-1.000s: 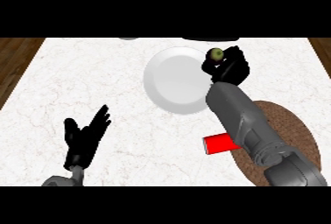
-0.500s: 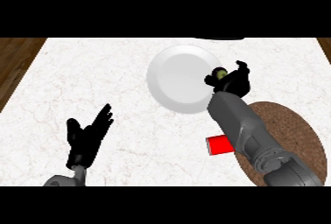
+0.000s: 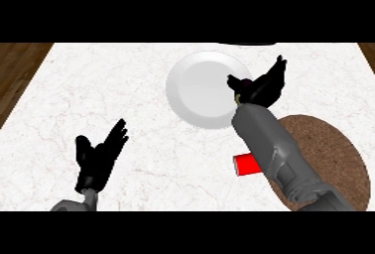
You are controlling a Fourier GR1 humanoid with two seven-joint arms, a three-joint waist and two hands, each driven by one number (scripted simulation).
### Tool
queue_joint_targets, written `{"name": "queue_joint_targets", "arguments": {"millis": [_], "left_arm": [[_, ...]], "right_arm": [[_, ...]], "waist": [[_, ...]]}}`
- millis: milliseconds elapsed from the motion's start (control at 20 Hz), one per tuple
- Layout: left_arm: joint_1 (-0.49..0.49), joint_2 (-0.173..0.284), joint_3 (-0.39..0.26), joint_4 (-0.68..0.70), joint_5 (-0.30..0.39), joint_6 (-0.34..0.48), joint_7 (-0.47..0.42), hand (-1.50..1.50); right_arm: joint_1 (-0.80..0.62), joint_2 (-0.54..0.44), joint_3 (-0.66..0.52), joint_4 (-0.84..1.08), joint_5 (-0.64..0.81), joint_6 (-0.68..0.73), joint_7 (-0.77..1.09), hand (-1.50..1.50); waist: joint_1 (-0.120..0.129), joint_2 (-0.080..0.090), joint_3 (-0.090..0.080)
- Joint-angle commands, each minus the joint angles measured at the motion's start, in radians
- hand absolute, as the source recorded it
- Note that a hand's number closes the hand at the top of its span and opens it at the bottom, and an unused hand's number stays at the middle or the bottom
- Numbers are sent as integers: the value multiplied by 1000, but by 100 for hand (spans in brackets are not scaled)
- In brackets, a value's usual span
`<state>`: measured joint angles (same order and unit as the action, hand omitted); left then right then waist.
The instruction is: Pick the eggplant from the placemat and place it in the plate
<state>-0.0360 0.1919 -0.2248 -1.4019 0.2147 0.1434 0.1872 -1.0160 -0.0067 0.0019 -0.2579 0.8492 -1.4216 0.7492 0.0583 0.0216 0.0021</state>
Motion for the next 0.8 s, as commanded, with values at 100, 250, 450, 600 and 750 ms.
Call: {"name": "queue_joint_targets", "arguments": {"millis": [100,250,450,600,750], "left_arm": [[9,3,14,2,10,-9,11,0],[-47,-23,16,46,-5,5,14,0],[10,7,32,-19,15,-12,32,0],[-8,15,33,-23,2,-15,56,0],[18,9,46,15,5,-36,11,0]], "right_arm": [[111,6,-33,-240,13,-75,-24,-150],[187,6,46,-352,-41,-76,-3,-150],[375,7,263,-597,-129,-76,12,-150],[496,7,376,-718,-140,-77,6,-150],[587,7,471,-805,-131,-77,3,-150]], "waist": [[-10,-10,0],[-10,-13,-1],[-15,-20,1],[-29,-20,0],[-41,-21,-1]]}}
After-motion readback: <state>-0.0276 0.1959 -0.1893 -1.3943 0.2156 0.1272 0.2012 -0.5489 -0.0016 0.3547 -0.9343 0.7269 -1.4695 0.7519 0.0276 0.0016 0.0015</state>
